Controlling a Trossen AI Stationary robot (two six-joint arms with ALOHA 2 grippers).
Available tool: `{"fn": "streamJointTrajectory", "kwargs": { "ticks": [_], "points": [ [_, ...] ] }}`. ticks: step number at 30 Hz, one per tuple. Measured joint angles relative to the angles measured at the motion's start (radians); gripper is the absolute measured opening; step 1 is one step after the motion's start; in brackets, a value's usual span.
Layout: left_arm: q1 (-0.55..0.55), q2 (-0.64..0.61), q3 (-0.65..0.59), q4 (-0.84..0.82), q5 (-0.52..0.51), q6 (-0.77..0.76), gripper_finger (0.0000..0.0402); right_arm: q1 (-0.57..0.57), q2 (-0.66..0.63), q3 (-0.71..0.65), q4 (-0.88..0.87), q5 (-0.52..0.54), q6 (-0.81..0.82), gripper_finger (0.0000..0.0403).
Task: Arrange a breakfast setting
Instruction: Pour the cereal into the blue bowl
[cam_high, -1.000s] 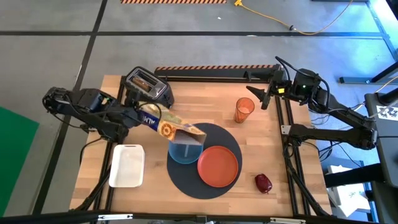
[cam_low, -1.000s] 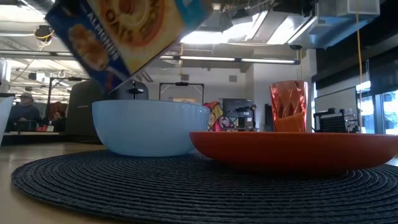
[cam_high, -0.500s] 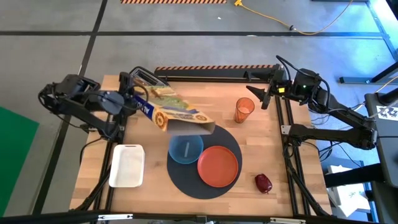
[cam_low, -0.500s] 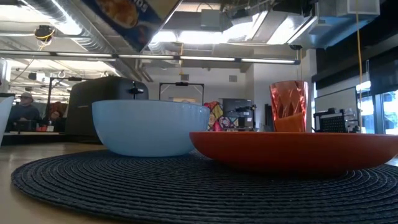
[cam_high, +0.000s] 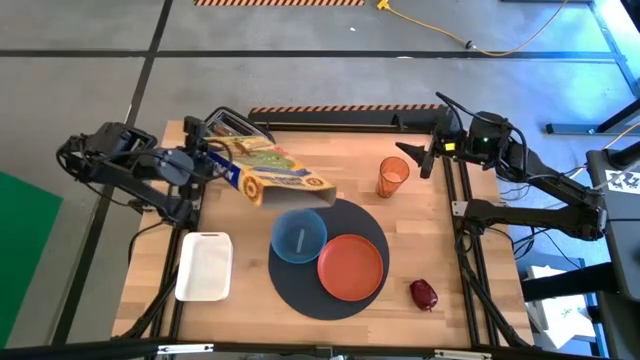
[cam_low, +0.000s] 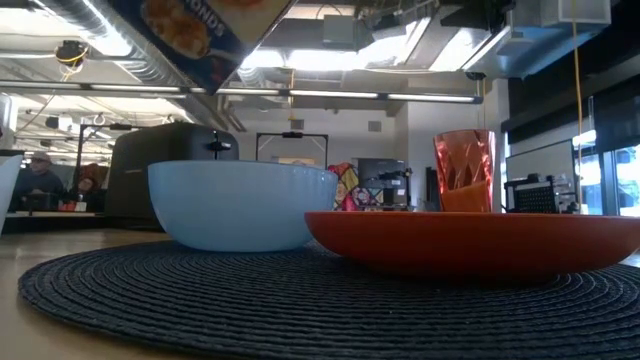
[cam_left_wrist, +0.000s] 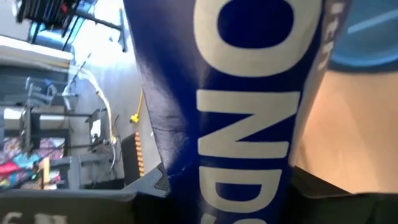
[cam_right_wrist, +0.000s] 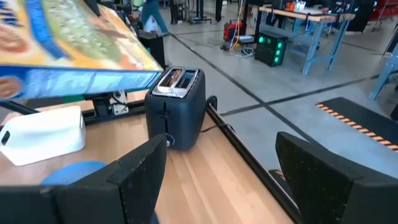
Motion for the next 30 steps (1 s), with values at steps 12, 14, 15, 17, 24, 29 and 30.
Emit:
{"fn": "streamJointTrajectory", "kwargs": {
  "ticks": [12, 14, 15, 17, 24, 29, 30],
  "points": [
    [0.111, -0.106, -0.182, 0.002, -0.117, 0.147, 0.0129, 0.000, 0.000, 0.000, 0.008, 0.000, 0.018, 0.0289],
    [0.125, -0.110, -0.214, 0.002, -0.119, 0.157, 0.0129, 0.000, 0.000, 0.000, 0.005, 0.000, 0.019, 0.0289],
    [0.129, -0.116, -0.232, 0.004, -0.118, 0.163, 0.0129, 0.000, 0.000, 0.000, 0.003, 0.000, 0.019, 0.0289],
    [0.132, -0.125, -0.266, 0.002, -0.118, 0.174, 0.0129, 0.000, 0.000, 0.000, 0.003, 0.000, 0.019, 0.0289],
    [0.129, -0.121, -0.329, 0.002, -0.171, 0.232, 0.0129, 0.000, 0.000, 0.000, 0.003, 0.009, 0.019, 0.0289],
    [0.130, -0.092, -0.330, 0.003, -0.206, 0.310, 0.0129, 0.000, 0.000, 0.000, 0.002, 0.010, 0.021, 0.0289],
    [0.130, -0.089, -0.330, 0.004, -0.206, 0.323, 0.0129, 0.000, 0.000, 0.000, 0.002, 0.010, 0.023, 0.0289]
  ]
}}
